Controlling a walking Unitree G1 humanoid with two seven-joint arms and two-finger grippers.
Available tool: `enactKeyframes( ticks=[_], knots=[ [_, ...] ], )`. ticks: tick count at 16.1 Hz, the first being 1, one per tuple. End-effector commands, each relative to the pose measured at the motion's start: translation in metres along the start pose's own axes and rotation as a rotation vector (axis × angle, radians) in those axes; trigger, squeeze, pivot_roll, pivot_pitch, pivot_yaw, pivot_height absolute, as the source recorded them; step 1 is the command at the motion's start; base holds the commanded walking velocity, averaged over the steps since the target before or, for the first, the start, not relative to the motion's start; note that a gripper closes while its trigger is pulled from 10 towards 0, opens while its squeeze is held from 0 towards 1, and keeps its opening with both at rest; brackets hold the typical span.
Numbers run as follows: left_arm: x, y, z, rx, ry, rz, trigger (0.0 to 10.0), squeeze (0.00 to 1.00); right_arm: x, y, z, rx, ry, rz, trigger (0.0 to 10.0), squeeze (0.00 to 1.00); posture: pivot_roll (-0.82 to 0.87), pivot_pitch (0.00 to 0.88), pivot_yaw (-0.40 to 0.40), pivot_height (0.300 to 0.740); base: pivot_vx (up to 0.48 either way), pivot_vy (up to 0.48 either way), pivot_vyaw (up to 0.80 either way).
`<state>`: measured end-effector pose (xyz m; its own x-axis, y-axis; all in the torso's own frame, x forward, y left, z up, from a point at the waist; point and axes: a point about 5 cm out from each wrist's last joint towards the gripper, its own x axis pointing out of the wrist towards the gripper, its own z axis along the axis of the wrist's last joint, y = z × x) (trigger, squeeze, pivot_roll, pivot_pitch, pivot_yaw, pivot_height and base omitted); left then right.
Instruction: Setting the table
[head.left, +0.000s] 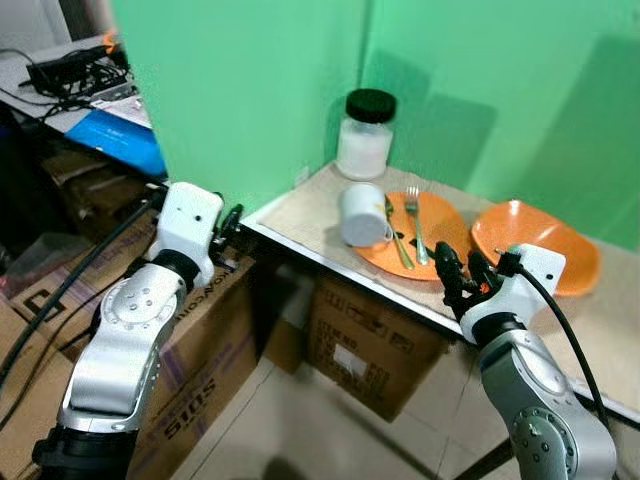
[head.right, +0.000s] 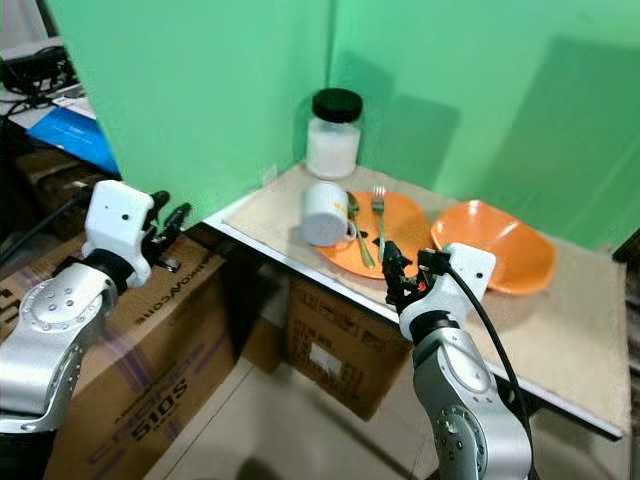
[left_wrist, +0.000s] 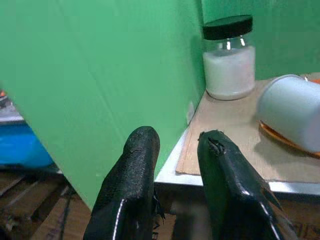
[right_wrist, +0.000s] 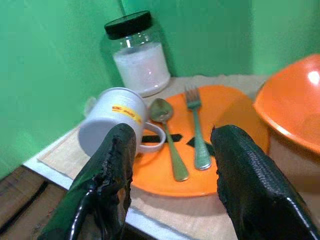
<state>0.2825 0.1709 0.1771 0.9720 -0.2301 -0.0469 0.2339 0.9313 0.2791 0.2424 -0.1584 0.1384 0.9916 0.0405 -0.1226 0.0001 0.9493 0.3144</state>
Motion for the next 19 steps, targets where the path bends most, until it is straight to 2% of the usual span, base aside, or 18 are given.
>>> enactKeyframes(
  ticks=[1, 3, 5, 9, 12, 19],
  knots=[
    [-0.001, -0.007, 0.001, -0.012, -0.008, -0.001, 10.0, 0.00, 0.000, -0.007, 0.003, -0.075, -0.004, -0.030, 10.0, 0.00, 0.09, 0.000, -0.040, 0.740, 0.000, 0.000, 0.00],
    [-0.003, -0.006, 0.001, -0.005, -0.015, 0.024, 10.0, 0.00, 0.002, -0.007, 0.003, -0.164, -0.012, -0.029, 10.0, 0.00, 0.10, 0.000, -0.049, 0.740, 0.000, 0.000, 0.00],
    [-0.004, -0.004, 0.001, -0.042, -0.023, 0.036, 10.0, 0.00, 0.005, -0.003, 0.005, -0.171, -0.028, 0.002, 10.0, 0.00, 0.10, 0.000, -0.059, 0.740, 0.000, 0.000, 0.00],
    [-0.005, -0.006, 0.003, -0.036, -0.035, 0.019, 10.0, 0.00, 0.010, 0.001, 0.006, -0.134, -0.030, 0.041, 10.0, 0.00, 0.11, 0.000, -0.064, 0.740, 0.349, 0.000, 0.00],
    [-0.006, -0.004, 0.004, -0.026, -0.034, 0.016, 10.0, 0.00, 0.012, 0.006, 0.006, -0.119, -0.036, 0.072, 10.0, 0.00, 0.11, 0.000, -0.066, 0.740, 0.399, 0.000, -0.73],
    [-0.009, 0.003, 0.004, 0.009, -0.026, 0.028, 10.0, 0.00, 0.015, 0.019, 0.003, -0.124, -0.013, 0.170, 10.0, 0.00, 0.13, 0.000, -0.081, 0.740, 0.401, 0.000, 0.00]
  ],
)
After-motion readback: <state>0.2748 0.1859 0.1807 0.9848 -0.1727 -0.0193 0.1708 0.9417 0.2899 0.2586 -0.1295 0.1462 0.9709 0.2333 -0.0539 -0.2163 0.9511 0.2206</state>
